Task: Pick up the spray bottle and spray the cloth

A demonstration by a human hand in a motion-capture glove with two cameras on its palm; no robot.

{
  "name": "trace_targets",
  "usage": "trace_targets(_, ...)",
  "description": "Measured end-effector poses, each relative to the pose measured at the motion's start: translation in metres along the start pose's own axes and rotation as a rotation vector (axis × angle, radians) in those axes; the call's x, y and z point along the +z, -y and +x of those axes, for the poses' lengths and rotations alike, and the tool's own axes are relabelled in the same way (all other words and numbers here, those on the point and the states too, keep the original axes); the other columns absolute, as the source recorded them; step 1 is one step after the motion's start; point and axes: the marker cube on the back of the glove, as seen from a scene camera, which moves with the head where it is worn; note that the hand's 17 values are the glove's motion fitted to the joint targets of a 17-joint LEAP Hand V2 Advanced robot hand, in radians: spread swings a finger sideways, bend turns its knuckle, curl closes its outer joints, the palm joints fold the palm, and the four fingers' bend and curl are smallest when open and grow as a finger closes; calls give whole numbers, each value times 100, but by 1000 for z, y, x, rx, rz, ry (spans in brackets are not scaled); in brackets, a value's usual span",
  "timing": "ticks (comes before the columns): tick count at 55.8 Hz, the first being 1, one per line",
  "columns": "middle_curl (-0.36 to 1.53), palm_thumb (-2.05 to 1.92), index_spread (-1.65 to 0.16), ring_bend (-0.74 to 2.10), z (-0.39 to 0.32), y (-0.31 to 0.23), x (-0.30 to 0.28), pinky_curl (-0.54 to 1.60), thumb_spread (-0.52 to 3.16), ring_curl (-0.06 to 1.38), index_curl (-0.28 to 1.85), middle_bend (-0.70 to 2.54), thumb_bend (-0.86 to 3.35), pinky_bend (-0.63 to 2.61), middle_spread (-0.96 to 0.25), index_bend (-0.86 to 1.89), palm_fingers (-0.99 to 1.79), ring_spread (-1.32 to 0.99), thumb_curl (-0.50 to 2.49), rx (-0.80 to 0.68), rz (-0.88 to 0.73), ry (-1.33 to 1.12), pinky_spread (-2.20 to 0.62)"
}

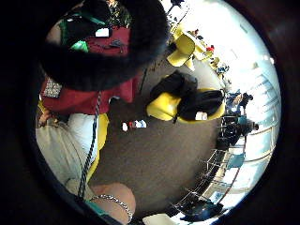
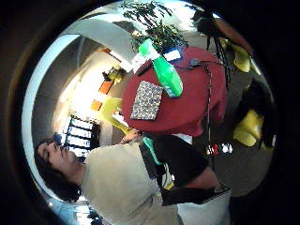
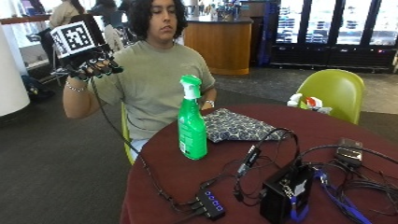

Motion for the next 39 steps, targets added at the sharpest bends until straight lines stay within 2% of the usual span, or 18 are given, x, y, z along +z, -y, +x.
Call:
trace_targets(5, 12, 30, -30, 32, 0, 2, -1, 15, 65, 14, 13, 25, 15, 38, -6, 18, 52, -9, 10, -21, -18, 5, 14)
trace_targets(12, 18, 32, -37, 32, -2, 4, 3, 21, 88, 18, 18, 23, 11, 38, -8, 16, 50, -12, 14, -15, -28, 6, 18)
trace_targets(26, 23, 44, -40, 29, -21, 6, 35, 27, 102, 22, 23, 17, 7, 41, -6, 15, 42, -11, 23, 68, -63, 171, 21)
trace_targets(32, 24, 49, -40, 30, -30, 14, 55, 29, 104, 23, 23, 17, 5, 42, -4, 14, 38, -10, 25, 31, -50, 273, 21)
trace_targets(36, 25, 51, -39, 31, -44, 13, 64, 30, 104, 24, 23, 18, 3, 42, -3, 13, 37, -10, 26, 95, -9, 396, 22)
trace_targets(39, 26, 51, -39, 32, -55, 21, 70, 30, 103, 25, 24, 19, 0, 41, -2, 14, 37, -9, 27, 243, 50, 513, 22)
